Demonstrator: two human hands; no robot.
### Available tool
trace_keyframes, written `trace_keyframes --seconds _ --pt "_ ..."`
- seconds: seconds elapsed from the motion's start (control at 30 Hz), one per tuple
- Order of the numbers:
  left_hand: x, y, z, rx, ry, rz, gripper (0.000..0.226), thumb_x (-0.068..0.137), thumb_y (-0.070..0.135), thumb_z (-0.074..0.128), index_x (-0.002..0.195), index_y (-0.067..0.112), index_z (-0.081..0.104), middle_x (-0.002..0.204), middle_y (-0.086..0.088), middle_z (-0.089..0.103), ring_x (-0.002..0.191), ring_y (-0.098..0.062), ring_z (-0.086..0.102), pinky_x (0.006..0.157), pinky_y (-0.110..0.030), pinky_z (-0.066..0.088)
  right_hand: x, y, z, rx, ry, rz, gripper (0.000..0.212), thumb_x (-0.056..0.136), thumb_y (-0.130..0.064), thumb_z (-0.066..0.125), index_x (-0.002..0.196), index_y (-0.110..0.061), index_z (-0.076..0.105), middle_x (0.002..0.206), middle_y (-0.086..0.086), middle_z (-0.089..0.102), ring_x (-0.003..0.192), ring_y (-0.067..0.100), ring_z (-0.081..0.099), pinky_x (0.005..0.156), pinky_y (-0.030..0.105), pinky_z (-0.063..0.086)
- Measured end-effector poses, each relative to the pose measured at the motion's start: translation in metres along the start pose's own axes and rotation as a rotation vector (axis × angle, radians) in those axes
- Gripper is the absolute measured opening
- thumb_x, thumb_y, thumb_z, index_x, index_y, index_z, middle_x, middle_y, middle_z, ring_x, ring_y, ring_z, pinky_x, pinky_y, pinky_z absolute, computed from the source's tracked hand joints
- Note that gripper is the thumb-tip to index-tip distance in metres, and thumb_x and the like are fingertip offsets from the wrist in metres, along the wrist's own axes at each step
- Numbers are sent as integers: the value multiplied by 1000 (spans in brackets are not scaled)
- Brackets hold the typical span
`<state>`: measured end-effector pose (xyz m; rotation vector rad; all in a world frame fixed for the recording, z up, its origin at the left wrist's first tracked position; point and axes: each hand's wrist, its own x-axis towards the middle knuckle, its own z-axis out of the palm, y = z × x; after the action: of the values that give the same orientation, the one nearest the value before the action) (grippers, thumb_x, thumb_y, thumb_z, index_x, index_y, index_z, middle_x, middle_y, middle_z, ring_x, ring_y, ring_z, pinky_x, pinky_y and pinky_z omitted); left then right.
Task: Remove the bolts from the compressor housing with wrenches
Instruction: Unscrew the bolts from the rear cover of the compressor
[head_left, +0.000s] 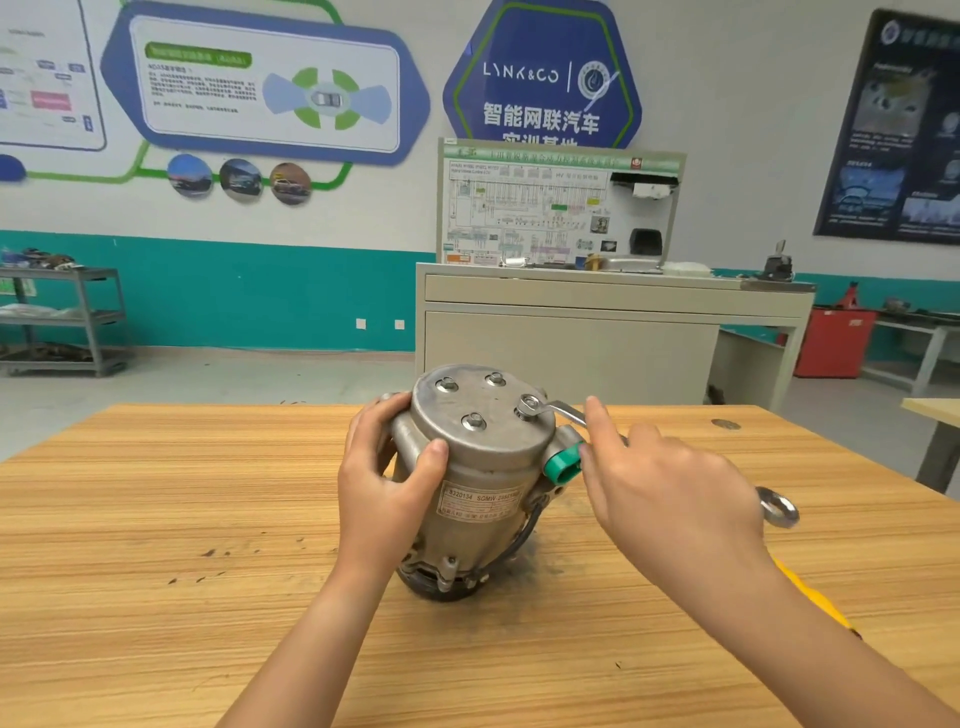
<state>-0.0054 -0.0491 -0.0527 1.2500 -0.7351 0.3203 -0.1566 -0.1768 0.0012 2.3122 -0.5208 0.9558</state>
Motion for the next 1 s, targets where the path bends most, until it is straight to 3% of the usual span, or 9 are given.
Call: trace_keyframes --seconds 0.1,0.2,0.3,0.4,0.5,0.6,0.73,0.87,1.0 --pt "1 0 -4 -40 -7 -23 39 68 25 64 105 32 57 123 -6 59 111 -12 59 95 -28 50 -2 23 36 79 290 -52 27 86 -18 50 99 -7 71 56 4 54 46 23 53 51 29 40" --pt "3 0 -6 -58 -12 -28 38 68 21 62 104 32 58 121 -5 61 106 -8 62 91 -25 51 21 38 62 193 410 -71 23 83 -11 59 103 -8 70 76 8 66 66 25 63 83 46 45" --pt "8 0 -7 -57 -45 -36 38 67 21 63 104 31 59 111 7 65 99 -1 63 83 -21 53 63 36 75 265 394 -158 21 77 -11 70 98 -8 73 97 12 70 86 27 67 88 61 38" --pt "13 2 -7 -47 -72 -42 38 68 23 64 105 30 60 100 19 67 94 4 63 78 -17 53 105 15 74 412 280 -305 23 78 -9 66 100 -6 71 106 15 68 95 32 65 85 52 46" --pt "13 3 -3 -25 -78 -46 39 69 24 63 107 30 59 110 9 65 98 1 63 85 -24 54 121 -6 72 498 183 -361 28 87 -11 58 113 -8 65 117 13 63 110 32 58 94 49 40" --pt "10 4 -1 -17 -80 -52 39 70 25 63 108 30 57 117 0 63 104 -5 62 89 -29 53 116 -3 76 521 277 -265 25 83 -6 58 105 0 67 106 17 67 100 36 63 87 49 46" --pt "9 3 -4 -32 -59 -41 38 70 22 61 107 31 58 117 2 63 101 0 62 88 -22 52 99 18 67 807 254 208 23 98 -13 39 103 2 55 86 19 63 81 37 59 69 38 43" --pt "9 1 -6 -32 -61 -35 38 70 22 60 106 33 57 117 2 62 101 1 62 84 -18 51 57 33 37 686 99 40 28 98 -21 38 121 -11 48 52 -6 40 47 24 44 46 30 32" --pt "8 1 -5 -37 -57 -35 37 71 23 61 106 33 57 119 0 61 102 1 61 83 -17 51 12 35 16 404 -129 -16 43 98 -32 31 141 -34 28 67 -3 53 64 23 54 51 30 34"
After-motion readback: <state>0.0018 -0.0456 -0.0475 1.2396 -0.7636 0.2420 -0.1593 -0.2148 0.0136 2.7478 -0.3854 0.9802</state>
